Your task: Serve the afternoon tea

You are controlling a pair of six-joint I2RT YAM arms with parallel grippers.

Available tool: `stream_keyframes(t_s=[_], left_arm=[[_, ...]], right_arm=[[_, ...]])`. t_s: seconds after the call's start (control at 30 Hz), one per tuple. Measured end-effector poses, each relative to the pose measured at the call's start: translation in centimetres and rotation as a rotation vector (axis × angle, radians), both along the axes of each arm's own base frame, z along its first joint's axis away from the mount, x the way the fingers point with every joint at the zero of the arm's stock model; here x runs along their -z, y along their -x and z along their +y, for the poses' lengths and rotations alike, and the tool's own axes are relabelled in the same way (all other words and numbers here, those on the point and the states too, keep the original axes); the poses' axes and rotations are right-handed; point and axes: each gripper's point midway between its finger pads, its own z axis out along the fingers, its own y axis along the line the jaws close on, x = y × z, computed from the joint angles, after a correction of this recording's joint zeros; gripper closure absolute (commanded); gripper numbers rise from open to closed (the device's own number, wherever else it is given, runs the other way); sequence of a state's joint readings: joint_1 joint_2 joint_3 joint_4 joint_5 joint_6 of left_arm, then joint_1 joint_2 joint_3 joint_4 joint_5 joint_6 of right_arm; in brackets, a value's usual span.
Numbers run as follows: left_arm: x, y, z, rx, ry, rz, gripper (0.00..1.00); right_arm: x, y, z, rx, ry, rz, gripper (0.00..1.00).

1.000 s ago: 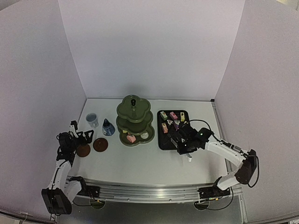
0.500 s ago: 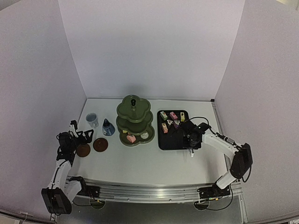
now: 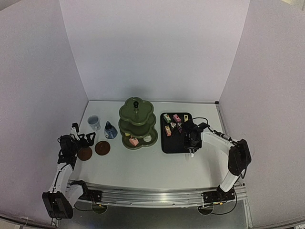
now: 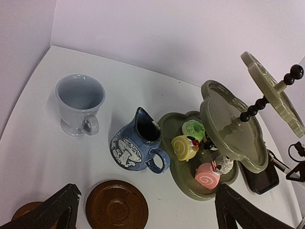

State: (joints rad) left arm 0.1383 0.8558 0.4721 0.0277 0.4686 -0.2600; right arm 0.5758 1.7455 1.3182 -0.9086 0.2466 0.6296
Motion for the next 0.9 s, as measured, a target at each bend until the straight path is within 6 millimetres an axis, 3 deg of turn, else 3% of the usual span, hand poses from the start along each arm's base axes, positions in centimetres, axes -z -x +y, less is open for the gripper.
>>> stream_keyframes(t_s=[0.33,0.9], left_arm=[[0.0,0.0,0.0,0.0,-0.002,-0.001,0.0],[0.0,0.0,0.0,0.001,-0.004,-0.003,0.0]], right_arm=[[1.0,-1.3,0.7,0.003,-0.027,-0.01,0.62],[0.7,-1.8,1.5,0.016,-0.071,-0.019,0.62]])
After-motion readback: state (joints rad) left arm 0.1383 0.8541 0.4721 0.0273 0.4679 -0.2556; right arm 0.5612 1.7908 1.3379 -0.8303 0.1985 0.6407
